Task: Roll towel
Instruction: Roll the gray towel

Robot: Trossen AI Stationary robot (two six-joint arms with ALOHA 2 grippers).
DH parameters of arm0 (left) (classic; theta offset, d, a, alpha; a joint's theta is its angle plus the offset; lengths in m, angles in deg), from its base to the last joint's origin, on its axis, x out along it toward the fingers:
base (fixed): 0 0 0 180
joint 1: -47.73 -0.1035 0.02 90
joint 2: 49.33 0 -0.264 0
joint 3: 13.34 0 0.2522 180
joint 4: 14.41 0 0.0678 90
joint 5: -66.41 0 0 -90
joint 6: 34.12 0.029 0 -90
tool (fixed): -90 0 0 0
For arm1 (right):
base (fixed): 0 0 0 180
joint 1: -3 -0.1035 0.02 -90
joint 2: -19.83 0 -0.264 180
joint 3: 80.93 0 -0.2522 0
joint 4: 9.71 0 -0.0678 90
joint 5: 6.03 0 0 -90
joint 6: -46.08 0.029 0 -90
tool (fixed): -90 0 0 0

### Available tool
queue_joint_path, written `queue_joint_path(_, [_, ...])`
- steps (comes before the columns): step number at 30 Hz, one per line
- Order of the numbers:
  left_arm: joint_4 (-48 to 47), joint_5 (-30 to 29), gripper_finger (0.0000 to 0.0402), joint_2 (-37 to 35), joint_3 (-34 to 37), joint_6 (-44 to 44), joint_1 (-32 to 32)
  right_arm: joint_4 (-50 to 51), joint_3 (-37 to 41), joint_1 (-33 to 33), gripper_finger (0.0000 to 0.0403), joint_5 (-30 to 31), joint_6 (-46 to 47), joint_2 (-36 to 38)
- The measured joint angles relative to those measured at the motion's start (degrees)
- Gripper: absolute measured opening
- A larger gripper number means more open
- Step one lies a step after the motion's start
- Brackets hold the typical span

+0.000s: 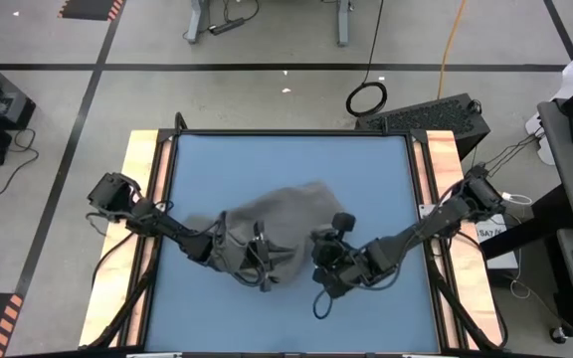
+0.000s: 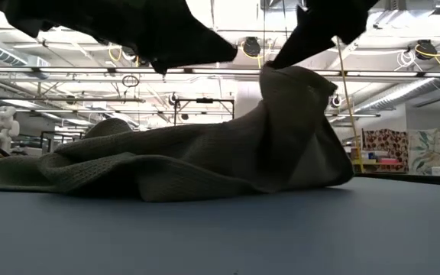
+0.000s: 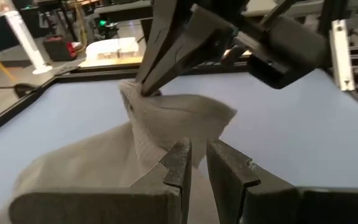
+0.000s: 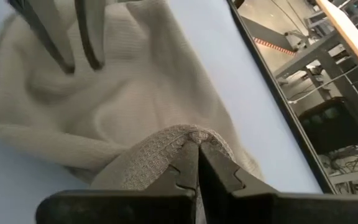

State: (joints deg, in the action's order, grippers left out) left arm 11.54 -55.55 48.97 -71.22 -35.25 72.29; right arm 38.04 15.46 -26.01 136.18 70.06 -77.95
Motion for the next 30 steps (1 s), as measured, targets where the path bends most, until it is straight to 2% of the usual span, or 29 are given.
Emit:
queue_joint_path(4, [0.4,1.3,0.0070,0.7,0.0,-1.5,-1.7,-3.1,0.0,0.7,0.0000,-1.5,-3.0,0.0])
queue_joint_path(9, [2.0,3.5,0.0132,3.1,0.0,-4.5,-3.4,-8.0,0.0,0.4,0.0000,-3.1,-6.4,0.0])
queue_joint_path(12, [7.5,3.8,0.0175,5.3,0.0,-4.3,-4.0,-10.9,0.0,0.1,0.0000,-4.6,-7.8,0.1])
queue_joint_path(14, [13.1,6.2,0.0197,6.6,0.0,-2.8,-4.3,-12.3,0.0,0.1,0.0000,-5.4,-8.7,0.1])
queue_joint_path(17, [17.5,8.5,0.0205,8.6,-0.4,0.0,-4.6,-13.5,0.0,0.1,0.0000,-6.1,-9.1,0.1])
queue_joint_path(20, [16.5,8.5,0.0170,8.7,-0.6,1.8,-4.7,-13.5,0.0,-0.7,0.0000,-6.0,-9.2,0.1])
queue_joint_path(25, [17.8,9.6,0.0029,8.7,-0.7,4.4,-4.7,-12.8,0.0,-3.2,0.0000,-6.0,-8.3,1.3])
queue_joint_path(26, [18.4,10.6,0.0016,8.6,-0.7,4.5,-4.7,-11.5,0.0,-3.9,0.0001,-6.0,-7.7,1.8])
queue_joint_path(30, [18.6,16.8,0.0012,8.3,-0.7,4.5,-4.6,-5.2,0.0,-7.1,0.0021,-6.3,-3.1,3.9])
